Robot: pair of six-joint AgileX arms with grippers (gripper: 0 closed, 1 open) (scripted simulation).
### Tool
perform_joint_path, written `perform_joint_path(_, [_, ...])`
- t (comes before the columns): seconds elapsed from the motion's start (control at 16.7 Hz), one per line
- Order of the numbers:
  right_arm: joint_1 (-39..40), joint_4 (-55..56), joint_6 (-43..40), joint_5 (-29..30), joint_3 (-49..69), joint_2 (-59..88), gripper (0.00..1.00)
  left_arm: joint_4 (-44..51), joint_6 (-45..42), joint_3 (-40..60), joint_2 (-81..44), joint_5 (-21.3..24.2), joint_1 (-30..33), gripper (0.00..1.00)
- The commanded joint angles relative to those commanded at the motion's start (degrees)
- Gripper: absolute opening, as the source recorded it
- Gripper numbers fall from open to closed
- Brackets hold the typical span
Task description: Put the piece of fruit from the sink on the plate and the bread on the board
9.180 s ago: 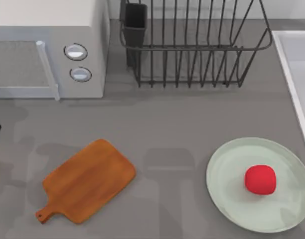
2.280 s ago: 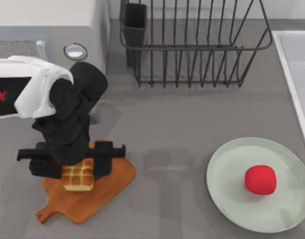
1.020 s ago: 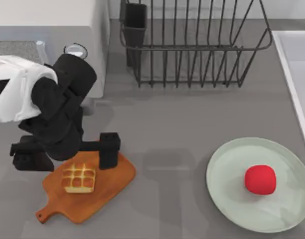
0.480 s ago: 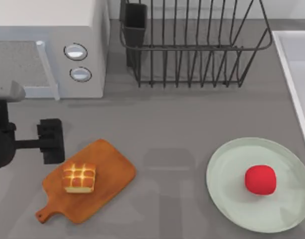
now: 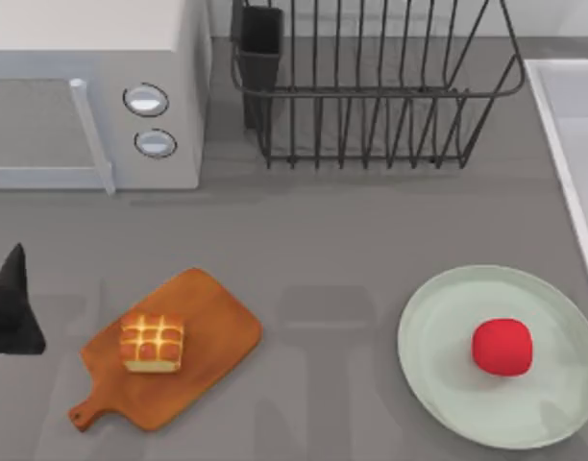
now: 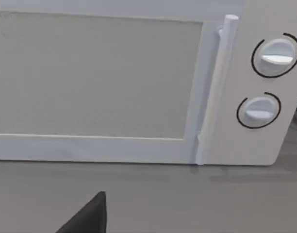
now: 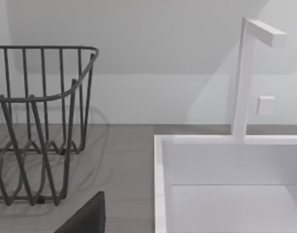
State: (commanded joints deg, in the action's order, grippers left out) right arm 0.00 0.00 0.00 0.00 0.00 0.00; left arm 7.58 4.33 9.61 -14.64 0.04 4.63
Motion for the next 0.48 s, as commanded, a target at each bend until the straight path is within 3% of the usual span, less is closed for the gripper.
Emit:
perform_joint_path(0.24, [0.00, 0.00, 0.00, 0.00, 0.00, 0.00, 1.00, -6.01, -3.44, -7.66, 11.82, -0.03, -3.67, 1.00])
perform_joint_path(0.48, [0.00, 0.00, 0.00, 0.00, 0.00, 0.00, 1.00, -7.58, -4.33, -9.61, 14.64, -0.04, -4.62, 1.00])
